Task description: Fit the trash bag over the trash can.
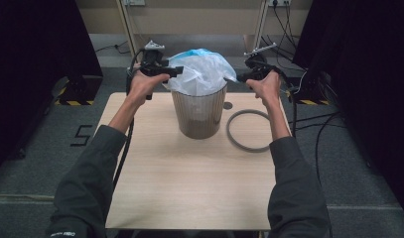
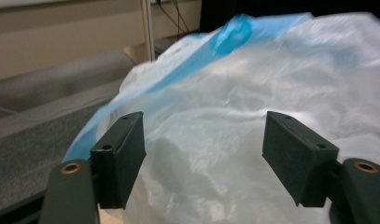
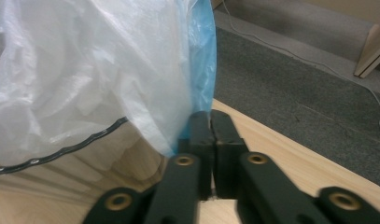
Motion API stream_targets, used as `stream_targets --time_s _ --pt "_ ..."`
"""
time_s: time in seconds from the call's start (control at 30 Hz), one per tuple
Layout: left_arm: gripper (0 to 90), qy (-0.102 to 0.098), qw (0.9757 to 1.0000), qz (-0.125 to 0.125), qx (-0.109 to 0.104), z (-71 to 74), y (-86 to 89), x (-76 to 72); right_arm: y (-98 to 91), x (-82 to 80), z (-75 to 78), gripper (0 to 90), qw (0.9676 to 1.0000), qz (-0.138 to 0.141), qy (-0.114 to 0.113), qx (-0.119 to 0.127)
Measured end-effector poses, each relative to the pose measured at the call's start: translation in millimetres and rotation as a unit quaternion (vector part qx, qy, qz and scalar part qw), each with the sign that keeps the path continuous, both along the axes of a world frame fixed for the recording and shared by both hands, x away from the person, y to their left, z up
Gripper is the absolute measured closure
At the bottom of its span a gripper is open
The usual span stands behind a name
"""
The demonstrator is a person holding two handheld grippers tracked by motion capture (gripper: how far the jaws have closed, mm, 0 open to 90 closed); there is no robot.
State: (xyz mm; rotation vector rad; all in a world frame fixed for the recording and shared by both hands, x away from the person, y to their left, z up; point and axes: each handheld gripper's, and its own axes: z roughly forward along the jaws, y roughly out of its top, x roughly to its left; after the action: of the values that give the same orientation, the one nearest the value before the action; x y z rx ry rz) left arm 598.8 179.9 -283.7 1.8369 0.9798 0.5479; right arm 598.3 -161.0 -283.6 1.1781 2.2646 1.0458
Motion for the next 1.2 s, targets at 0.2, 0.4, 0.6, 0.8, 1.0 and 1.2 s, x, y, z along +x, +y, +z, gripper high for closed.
stream_targets --time_s 0.2,0.4,0.6,0.8,1.0,1.2 --pt "70.0 -0.007 0.9991 -0.020 0.037 -1.2 -7.8 -7.2 1.1 -1.3 14.4 61.6 0.9991 -0.023 -0.023 0.028" --pt "77.8 -0.013 0.9953 -0.044 0.085 0.7 -23.7 -18.6 8.4 -11.8 50.4 42.2 0.9928 -0.032 -0.073 0.090" --pt "78.2 -0.011 0.9941 -0.048 0.096 -1.5 -29.3 -20.4 30.9 -23.6 74.7 38.5 0.9888 0.007 -0.085 0.123" --pt "74.0 -0.018 0.9949 -0.055 0.083 0.8 -28.0 -24.2 46.6 -20.8 69.6 45.0 0.9910 0.036 -0.072 0.107" --pt "54.7 -0.018 0.9986 -0.047 0.019 11.9 -18.9 -25.3 56.9 -21.6 47.8 86.6 0.9934 0.090 -0.055 0.045" --pt "45.7 -0.032 0.9994 -0.013 -0.011 27.9 -13.1 -27.4 61.0 -27.8 23.3 89.7 0.9925 0.115 -0.035 0.023"
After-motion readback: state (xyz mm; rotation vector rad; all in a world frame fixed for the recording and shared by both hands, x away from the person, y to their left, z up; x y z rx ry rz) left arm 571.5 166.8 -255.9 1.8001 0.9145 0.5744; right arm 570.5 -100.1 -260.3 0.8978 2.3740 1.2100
